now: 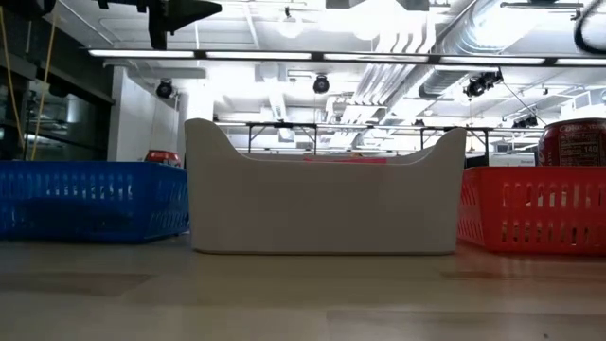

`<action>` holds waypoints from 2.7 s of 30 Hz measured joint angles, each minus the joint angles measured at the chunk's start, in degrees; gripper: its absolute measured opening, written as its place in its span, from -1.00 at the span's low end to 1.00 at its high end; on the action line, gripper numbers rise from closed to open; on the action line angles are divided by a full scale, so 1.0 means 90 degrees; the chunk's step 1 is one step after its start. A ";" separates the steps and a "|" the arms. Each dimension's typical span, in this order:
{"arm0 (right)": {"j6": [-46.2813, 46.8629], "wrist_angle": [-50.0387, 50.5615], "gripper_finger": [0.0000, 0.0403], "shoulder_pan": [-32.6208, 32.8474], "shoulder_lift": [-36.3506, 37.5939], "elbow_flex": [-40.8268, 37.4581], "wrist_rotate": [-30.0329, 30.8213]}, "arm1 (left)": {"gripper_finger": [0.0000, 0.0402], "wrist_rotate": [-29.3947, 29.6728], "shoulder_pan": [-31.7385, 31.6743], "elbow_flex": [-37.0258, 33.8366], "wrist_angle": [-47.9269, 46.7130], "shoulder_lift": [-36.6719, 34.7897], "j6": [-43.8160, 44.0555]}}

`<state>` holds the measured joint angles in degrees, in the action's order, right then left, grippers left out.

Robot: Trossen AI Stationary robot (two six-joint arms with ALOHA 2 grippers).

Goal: Sort candy
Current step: Put the white chocolate into the blue bin

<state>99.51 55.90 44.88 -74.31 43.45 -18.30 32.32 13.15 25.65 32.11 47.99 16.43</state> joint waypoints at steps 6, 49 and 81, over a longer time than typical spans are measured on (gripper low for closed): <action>0.0247 -0.0359 0.16 0.0015 0.0000 -0.0865 -0.0206 | 0.11 -0.0012 0.0000 0.0000 0.0001 0.0000 0.0166; -0.5161 -0.3475 -0.98 -0.0919 0.0007 0.2468 0.6447 | 0.11 -0.0914 0.0000 0.0000 -0.0258 -0.0024 0.0134; -0.9070 -0.8816 -0.98 -0.3433 -0.2163 0.2466 0.3863 | 0.11 -0.2381 0.0352 0.0695 -0.0594 0.1794 -0.0319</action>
<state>17.88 -23.44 13.99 -93.78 65.65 16.47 10.89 16.32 31.90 26.77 64.13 13.55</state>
